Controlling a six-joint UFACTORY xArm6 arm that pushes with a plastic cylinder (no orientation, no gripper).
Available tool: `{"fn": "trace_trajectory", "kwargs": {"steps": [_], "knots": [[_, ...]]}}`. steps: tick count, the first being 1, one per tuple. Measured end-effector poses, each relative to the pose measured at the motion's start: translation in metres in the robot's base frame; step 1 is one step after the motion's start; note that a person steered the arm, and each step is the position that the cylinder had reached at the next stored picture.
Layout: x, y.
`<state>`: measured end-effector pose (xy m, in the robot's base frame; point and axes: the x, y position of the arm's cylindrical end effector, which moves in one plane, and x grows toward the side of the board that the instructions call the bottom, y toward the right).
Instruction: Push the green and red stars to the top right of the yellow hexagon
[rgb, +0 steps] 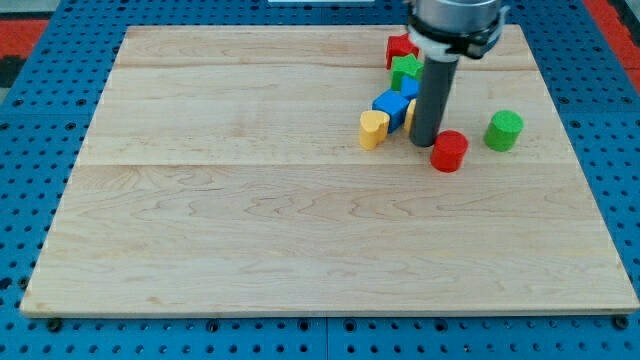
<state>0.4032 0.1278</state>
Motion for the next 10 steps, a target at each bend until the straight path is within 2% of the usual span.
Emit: {"fn": "trace_trajectory", "kwargs": {"steps": [3, 4, 5, 6, 7, 8, 9, 10], "knots": [[0.014, -0.104], [-0.005, -0.163], [-0.052, -0.137], [-0.048, -0.091], [-0.045, -0.099], [-0.059, -0.072], [-0.104, -0.092], [-0.160, -0.064]]}}
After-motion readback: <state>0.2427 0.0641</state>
